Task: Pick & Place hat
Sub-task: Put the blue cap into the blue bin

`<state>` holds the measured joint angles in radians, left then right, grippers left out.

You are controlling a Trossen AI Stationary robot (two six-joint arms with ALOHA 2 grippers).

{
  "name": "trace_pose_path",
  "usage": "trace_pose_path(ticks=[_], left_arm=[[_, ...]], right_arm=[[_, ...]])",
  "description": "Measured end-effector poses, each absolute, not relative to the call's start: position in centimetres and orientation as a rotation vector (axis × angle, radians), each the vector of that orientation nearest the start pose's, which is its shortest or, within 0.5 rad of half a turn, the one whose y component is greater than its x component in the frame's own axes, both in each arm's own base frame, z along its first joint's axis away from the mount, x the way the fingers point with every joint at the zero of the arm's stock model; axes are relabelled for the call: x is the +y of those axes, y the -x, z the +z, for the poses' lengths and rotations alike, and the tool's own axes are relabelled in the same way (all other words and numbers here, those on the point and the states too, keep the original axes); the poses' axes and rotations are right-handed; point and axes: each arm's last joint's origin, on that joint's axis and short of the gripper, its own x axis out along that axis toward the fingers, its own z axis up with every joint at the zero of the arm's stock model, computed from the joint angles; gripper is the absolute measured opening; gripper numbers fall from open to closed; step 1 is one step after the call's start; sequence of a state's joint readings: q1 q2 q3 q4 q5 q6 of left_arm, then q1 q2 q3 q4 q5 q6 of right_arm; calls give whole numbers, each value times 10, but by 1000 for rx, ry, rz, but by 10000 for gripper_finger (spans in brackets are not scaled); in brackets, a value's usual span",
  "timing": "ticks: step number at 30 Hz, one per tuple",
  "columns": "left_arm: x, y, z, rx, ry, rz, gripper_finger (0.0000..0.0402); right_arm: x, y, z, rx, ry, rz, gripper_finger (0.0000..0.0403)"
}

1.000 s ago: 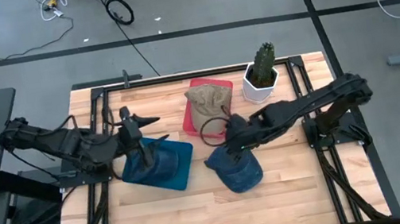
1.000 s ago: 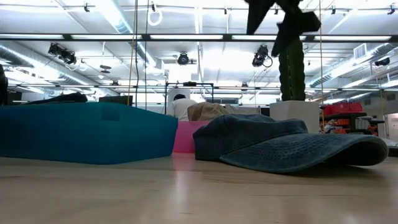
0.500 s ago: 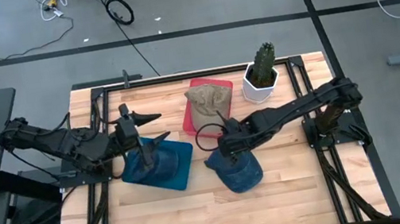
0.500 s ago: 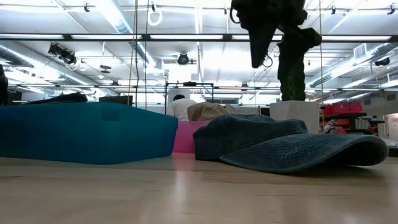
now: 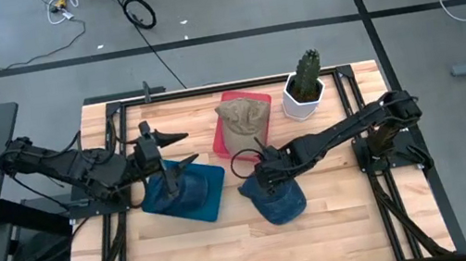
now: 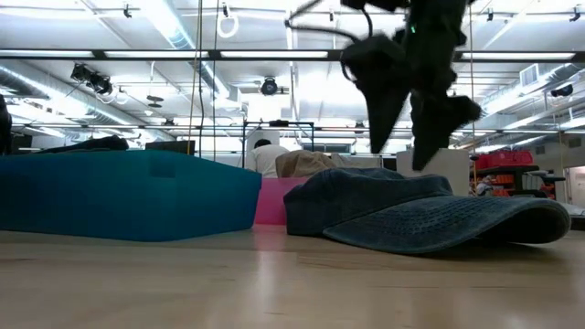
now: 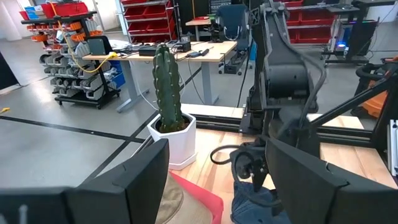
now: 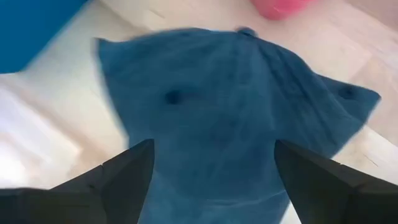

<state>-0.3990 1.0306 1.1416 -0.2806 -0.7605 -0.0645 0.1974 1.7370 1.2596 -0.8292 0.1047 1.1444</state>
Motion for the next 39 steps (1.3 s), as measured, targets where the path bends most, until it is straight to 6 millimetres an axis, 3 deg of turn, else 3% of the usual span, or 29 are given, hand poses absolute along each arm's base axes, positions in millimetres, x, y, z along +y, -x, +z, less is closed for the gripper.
trace_pose_path(ticks=[10, 15, 20, 25, 27, 31, 39], left_arm=[[-56, -202, 402, 132, -28, 401, 268], [-53, -203, 402, 132, -27, 414, 268], [-50, -204, 402, 133, -26, 429, 268], [-47, -204, 402, 133, -25, 442, 268], [-47, -204, 402, 133, -25, 443, 268], [-47, -204, 402, 137, -45, 442, 268], [-47, -204, 402, 138, -48, 441, 268]], right_arm=[[59, -321, 168, 1076, -881, -631, 330], [57, -314, 157, 1100, -878, -665, 299], [53, -307, 149, 1126, -864, -690, 207], [53, -306, 148, 1141, -822, -663, 50], [53, -306, 149, 1146, -798, -636, 16], [56, -304, 160, 1139, -771, -564, 8], [67, -282, 216, 1028, -683, -344, 3]])
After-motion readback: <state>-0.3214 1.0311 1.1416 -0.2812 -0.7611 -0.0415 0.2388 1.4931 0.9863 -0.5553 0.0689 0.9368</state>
